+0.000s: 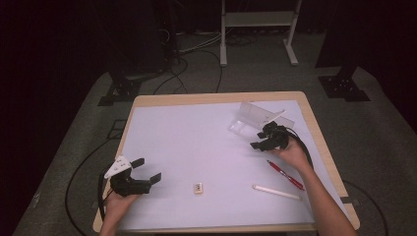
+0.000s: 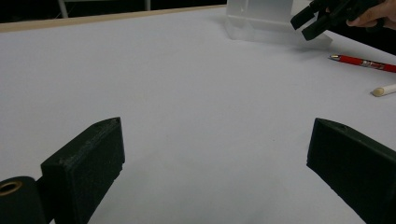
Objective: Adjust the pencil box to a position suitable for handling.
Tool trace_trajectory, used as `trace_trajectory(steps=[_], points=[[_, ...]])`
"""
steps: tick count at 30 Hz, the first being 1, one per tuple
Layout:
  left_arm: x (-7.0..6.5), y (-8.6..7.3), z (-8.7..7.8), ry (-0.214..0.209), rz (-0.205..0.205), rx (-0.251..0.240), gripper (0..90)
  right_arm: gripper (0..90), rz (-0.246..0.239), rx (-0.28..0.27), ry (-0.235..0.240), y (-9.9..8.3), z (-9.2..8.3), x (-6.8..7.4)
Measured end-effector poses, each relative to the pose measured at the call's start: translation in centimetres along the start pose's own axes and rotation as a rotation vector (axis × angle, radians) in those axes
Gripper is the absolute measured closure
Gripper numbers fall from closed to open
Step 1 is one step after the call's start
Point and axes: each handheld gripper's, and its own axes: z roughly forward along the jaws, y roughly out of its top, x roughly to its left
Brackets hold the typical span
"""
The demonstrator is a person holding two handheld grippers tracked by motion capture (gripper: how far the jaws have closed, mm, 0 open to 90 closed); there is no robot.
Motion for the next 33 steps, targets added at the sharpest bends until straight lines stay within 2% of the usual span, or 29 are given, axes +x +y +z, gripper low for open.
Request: trace_trajectory(steps=[5, 10, 11, 14, 20, 23, 33], points=[[0.0, 0.0, 0.0, -0.004, -0.012, -0.010, 3.6, 55.1, 0.012, 0.027, -0.012, -0.3, 0.7, -0.6], [0.1, 0.0, -0.1, -0.007, -0.014, -0.014, 3.6, 61.6, 0.012, 0.036, -0.016, -0.5, 0.9, -0.8], [0.1, 0.0, -0.1, -0.008, -0.017, -0.018, 3.6, 65.6, 0.008, 0.044, -0.020, -0.6, 1.0, -0.9], [0.1, 0.1, -0.1, -0.012, -0.021, -0.024, 3.6, 67.7, 0.006, 0.049, -0.019, -0.7, 1.1, -1.0], [0.2, 0.1, -0.3, -0.013, -0.036, -0.040, 3.6, 77.2, -0.009, 0.071, -0.013, -0.9, 1.5, -1.1], [0.3, 0.1, -0.3, -0.011, -0.035, -0.041, 3.6, 82.1, -0.012, 0.065, -0.014, -0.9, 1.5, -1.2], [0.4, 0.1, -0.5, -0.013, -0.046, -0.053, 3.6, 85.3, -0.051, 0.063, -0.026, -0.8, 1.6, -0.7]])
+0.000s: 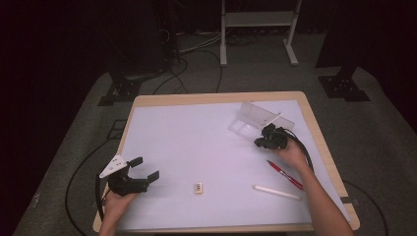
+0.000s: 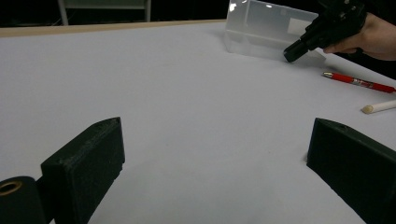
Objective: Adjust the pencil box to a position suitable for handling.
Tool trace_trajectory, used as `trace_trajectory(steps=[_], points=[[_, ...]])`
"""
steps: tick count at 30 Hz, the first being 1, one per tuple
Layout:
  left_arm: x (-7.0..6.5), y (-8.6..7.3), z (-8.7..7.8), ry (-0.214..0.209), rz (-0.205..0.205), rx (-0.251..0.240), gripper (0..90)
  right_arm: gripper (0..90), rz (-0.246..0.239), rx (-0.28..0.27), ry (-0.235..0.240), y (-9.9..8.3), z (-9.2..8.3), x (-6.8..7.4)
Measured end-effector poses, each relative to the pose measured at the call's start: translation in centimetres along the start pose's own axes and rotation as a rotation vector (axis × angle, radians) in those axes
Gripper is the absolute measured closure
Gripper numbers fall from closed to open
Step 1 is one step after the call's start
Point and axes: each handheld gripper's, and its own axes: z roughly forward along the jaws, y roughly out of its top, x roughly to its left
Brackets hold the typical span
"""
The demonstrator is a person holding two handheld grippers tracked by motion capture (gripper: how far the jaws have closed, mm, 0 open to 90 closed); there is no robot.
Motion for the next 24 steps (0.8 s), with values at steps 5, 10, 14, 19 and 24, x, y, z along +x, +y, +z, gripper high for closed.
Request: trace_trajectory(steps=[5, 10, 14, 19, 24], points=[[0.1, 0.0, -0.1, 0.002, -0.003, -0.005, 3.6, 85.3, -0.014, -0.017, -0.021, 0.2, -0.6, 0.1], [0.0, 0.0, -0.1, 0.004, -0.005, -0.006, 3.6, 85.1, -0.032, -0.025, -0.026, 0.5, -1.2, 0.3], [0.1, 0.0, -0.1, 0.004, -0.006, -0.006, 3.6, 85.2, -0.047, -0.055, -0.037, 0.8, -1.8, 0.7], [0.1, 0.0, -0.1, 0.002, -0.009, -0.009, 3.6, 85.2, -0.081, -0.084, -0.036, 1.2, -2.7, 1.4], [0.0, 0.0, -0.1, 0.002, -0.008, -0.008, 3.6, 85.2, -0.110, -0.103, -0.024, 1.5, -3.3, 2.2]])
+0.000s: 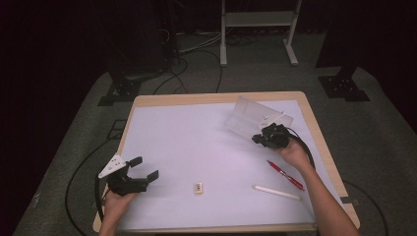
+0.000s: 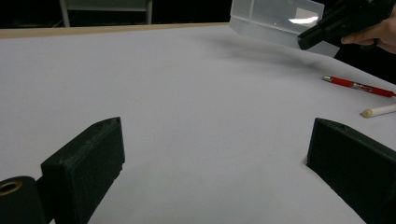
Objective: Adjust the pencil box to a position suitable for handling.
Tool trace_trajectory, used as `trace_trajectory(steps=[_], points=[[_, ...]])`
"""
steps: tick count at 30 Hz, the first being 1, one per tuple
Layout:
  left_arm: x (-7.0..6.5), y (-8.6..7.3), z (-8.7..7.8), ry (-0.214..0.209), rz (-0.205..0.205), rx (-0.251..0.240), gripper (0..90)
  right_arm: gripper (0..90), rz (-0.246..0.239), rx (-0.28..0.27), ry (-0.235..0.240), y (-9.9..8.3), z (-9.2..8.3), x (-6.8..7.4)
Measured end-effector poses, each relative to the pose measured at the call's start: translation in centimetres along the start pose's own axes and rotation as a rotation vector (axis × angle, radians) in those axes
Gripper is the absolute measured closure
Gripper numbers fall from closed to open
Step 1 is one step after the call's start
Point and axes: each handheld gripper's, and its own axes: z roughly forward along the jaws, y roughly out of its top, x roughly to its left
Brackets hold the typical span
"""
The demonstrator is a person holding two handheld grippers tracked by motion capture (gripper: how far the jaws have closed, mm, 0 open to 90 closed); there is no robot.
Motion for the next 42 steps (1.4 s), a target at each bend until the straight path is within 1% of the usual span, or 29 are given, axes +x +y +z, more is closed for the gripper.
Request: trace_trajectory(steps=[5, 6, 8, 11, 12, 13, 17, 18, 23, 25, 26, 28, 30, 33, 38, 42], points=[[0.0, 0.0, 0.0, 0.000, 0.000, 0.000, 3.6, 85.2, -0.020, -0.014, 0.023, 0.5, -0.4, 0.8], [0.0, 0.0, 0.0, 0.000, 0.000, -0.002, 3.6, 85.2, -0.035, -0.018, 0.026, 0.6, -0.5, 1.0], [0.0, 0.0, 0.0, -0.001, -0.003, -0.002, 3.6, 85.2, -0.044, -0.021, 0.035, 0.8, -0.6, 1.4], [0.0, 0.0, 0.0, -0.002, -0.001, 0.001, 3.6, 85.2, -0.074, -0.030, 0.045, 1.2, -0.8, 2.1], [0.0, 0.0, 0.0, -0.002, -0.001, 0.001, 3.6, 85.2, -0.086, -0.035, 0.056, 1.5, -0.8, 2.6], [0.0, 0.0, 0.0, -0.002, 0.000, 0.000, 3.6, 85.2, -0.086, -0.035, 0.056, 1.5, -0.8, 2.6], [0.0, 0.0, 0.0, -0.003, -0.003, 0.000, 3.6, 85.2, -0.129, -0.045, 0.078, 2.3, -1.0, 4.0], [0.0, 0.0, 0.0, -0.002, -0.006, -0.003, 3.6, 85.2, -0.129, -0.045, 0.078, 2.3, -1.0, 4.0], [0.0, 0.0, 0.0, -0.004, -0.005, -0.008, 3.6, 85.1, -0.165, -0.058, 0.108, 3.0, -0.7, 5.3], [0.1, 0.0, -0.1, -0.003, -0.008, -0.007, 3.6, 85.2, -0.174, -0.072, 0.125, 3.3, -0.5, 5.9], [0.1, 0.0, -0.1, -0.003, -0.009, -0.007, 3.6, 85.2, -0.181, -0.078, 0.139, 3.6, -0.3, 6.5], [0.1, 0.0, -0.1, -0.003, -0.008, -0.009, 3.6, 85.2, -0.189, -0.081, 0.148, 3.7, -0.2, 6.7], [0.1, 0.0, -0.1, -0.004, -0.009, -0.010, 3.6, 85.2, -0.204, -0.079, 0.164, 4.0, 0.1, 7.4], [0.1, 0.0, -0.1, -0.004, -0.009, -0.010, 3.6, 85.2, -0.212, -0.075, 0.173, 4.2, 0.2, 7.8], [0.2, 0.1, -0.2, -0.005, -0.009, -0.013, 3.6, 85.1, -0.224, -0.067, 0.202, 4.1, 0.6, 8.2], [0.2, 0.1, -0.2, -0.005, -0.010, -0.014, 3.6, 85.2, -0.237, -0.066, 0.210, 3.9, 0.8, 8.4]])
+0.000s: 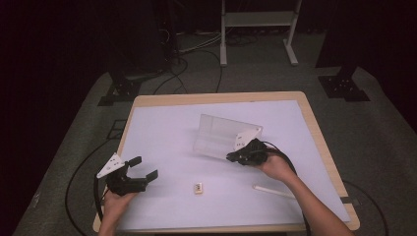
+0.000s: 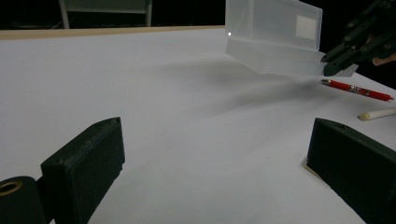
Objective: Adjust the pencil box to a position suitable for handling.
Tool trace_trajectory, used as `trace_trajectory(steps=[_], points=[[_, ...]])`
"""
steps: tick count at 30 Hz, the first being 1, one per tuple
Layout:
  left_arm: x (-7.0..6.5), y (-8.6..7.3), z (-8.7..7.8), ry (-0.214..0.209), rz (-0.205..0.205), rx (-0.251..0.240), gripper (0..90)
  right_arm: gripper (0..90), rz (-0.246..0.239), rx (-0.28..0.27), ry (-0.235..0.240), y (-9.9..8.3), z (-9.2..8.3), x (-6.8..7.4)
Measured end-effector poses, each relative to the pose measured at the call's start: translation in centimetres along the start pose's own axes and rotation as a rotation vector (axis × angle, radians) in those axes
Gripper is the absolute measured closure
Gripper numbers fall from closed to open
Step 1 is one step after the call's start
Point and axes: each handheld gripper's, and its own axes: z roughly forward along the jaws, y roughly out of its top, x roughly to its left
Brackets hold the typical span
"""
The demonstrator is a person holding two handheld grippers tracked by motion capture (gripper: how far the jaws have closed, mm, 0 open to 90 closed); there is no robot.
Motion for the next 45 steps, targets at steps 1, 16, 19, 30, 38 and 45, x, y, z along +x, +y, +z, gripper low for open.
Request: trace_trajectory(steps=[1, 16, 19, 30, 38, 45], points=[[0.0, 0.0, 0.0, 0.000, -0.001, 0.001, 3.6, 85.1, 0.003, 0.000, 0.003, -0.1, 0.1, 0.1], [0.0, 0.0, -0.1, -0.004, 0.003, 0.001, 3.6, 85.1, -0.027, 0.032, 0.051, -0.3, 1.7, 1.7], [0.0, 0.0, -0.1, -0.002, -0.001, 0.002, 3.6, 85.1, -0.024, 0.035, 0.056, -0.3, 2.0, 1.8], [0.0, 0.1, -0.1, -0.003, 0.001, 0.000, 3.6, 85.0, -0.005, 0.063, 0.081, -0.7, 3.0, 2.0], [0.0, 0.1, -0.1, -0.002, -0.002, -0.004, 3.6, 85.2, 0.020, 0.081, 0.103, -1.2, 3.6, 1.9], [0.0, 0.1, -0.1, -0.004, 0.000, -0.004, 3.6, 85.2, 0.029, 0.092, 0.113, -1.4, 4.0, 2.0]])
